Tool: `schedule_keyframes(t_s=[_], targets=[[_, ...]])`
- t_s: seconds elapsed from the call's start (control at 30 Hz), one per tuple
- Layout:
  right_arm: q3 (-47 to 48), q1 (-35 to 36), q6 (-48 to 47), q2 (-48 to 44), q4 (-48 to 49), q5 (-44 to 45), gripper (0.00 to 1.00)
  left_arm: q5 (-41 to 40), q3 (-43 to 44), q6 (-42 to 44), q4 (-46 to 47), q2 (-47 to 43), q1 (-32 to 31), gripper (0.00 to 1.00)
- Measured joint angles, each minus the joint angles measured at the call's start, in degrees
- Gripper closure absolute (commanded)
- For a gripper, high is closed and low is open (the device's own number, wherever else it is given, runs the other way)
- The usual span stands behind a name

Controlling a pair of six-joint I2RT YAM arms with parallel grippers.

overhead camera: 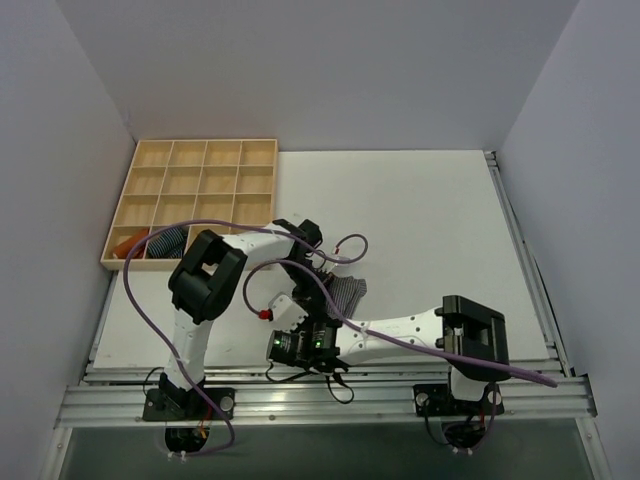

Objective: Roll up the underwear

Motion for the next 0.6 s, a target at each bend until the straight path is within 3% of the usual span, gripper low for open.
schedule_keyframes(t_s=[0.13, 0.6], targets=[[2.1, -0.72, -1.6, 3.74, -3.28, -0.57, 0.36, -0.04, 0.0, -0.02, -0.68, 0.11, -0.37, 0.98], [1.75, -2.34, -6.12, 3.98, -8.28, -2.8, 0.34, -0.13, -0.04, -0.07, -2.29, 0.42, -3.61, 0.98]])
